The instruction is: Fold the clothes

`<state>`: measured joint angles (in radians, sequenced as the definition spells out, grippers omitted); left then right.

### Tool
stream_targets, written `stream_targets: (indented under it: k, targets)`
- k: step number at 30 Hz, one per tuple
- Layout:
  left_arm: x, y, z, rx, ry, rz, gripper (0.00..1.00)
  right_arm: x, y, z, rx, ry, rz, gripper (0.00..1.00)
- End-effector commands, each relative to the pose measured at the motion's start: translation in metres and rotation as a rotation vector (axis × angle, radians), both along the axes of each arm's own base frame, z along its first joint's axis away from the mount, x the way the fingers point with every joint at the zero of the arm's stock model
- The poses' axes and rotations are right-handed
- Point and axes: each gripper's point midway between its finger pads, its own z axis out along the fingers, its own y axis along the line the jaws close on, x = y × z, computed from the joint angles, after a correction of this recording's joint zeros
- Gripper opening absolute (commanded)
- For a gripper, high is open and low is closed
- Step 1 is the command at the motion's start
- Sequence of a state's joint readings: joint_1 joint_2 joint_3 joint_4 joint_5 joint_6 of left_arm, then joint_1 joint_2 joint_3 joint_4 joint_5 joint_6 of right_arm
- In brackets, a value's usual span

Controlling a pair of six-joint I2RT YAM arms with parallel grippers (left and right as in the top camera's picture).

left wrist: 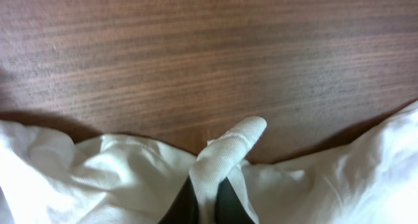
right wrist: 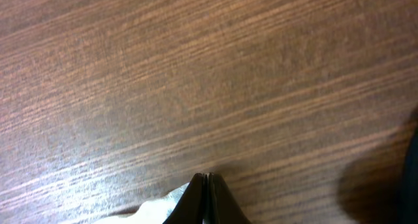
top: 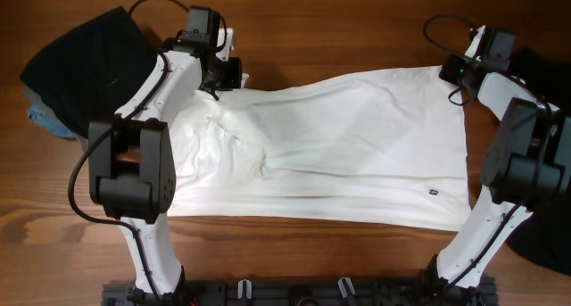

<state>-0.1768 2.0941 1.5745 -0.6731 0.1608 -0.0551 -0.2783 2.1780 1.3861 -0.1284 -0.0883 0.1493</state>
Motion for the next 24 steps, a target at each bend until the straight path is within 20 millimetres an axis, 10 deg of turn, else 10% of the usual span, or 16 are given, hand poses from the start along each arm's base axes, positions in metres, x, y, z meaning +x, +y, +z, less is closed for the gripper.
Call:
stream_targets:
  k: [1, 12, 24]
  targets:
    - [0.009, -0.001, 0.022, -0.001, -0.067, 0.007, 0.04, -0.005, -0.004, 0.025, 0.029, -0.02, -0.037, 0.04]
    - [0.017, 0.001, 0.083, -0.009, -0.205, 0.017, 0.04, -0.022, -0.005, 0.129, 0.079, -0.149, -0.077, 0.04]
    - [-0.007, 0.011, 0.071, 0.043, -0.096, 0.029, 0.04, -0.068, -0.017, 0.117, 0.086, 0.02, -0.216, 0.04]
